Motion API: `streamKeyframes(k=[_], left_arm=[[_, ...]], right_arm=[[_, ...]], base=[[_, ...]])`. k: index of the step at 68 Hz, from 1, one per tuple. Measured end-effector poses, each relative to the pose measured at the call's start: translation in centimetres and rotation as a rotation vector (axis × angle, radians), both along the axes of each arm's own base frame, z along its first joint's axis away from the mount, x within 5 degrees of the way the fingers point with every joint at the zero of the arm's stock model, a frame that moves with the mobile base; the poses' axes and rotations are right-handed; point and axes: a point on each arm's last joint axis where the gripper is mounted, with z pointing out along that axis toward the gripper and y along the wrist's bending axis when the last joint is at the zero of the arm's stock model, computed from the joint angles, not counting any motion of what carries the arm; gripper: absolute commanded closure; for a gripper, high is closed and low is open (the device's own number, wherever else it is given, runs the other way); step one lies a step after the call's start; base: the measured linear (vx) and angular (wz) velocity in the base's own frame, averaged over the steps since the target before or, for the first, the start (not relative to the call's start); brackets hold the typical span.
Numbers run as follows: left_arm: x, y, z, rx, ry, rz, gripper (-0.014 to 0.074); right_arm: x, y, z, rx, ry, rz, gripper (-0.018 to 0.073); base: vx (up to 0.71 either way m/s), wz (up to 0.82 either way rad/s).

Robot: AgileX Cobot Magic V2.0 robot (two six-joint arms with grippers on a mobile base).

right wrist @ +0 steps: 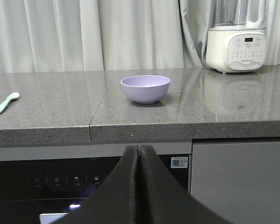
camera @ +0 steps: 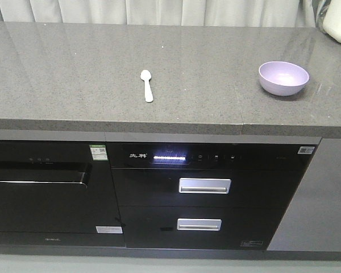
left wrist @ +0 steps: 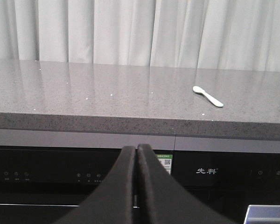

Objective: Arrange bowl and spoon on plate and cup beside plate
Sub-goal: 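Drive closer to the counter, bringing the spoon and bowl into reach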

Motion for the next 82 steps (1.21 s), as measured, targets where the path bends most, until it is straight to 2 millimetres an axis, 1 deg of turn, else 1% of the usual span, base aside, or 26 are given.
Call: streamKeyframes(k=[82], left_arm=[[0.00, 0.00, 0.00, 0.000, 0.000, 0.000, 0.0602]], right_arm=[[0.00, 0.00, 0.00, 0.000, 0.000, 0.000, 0.0564]], base=[[0.05, -0.01]])
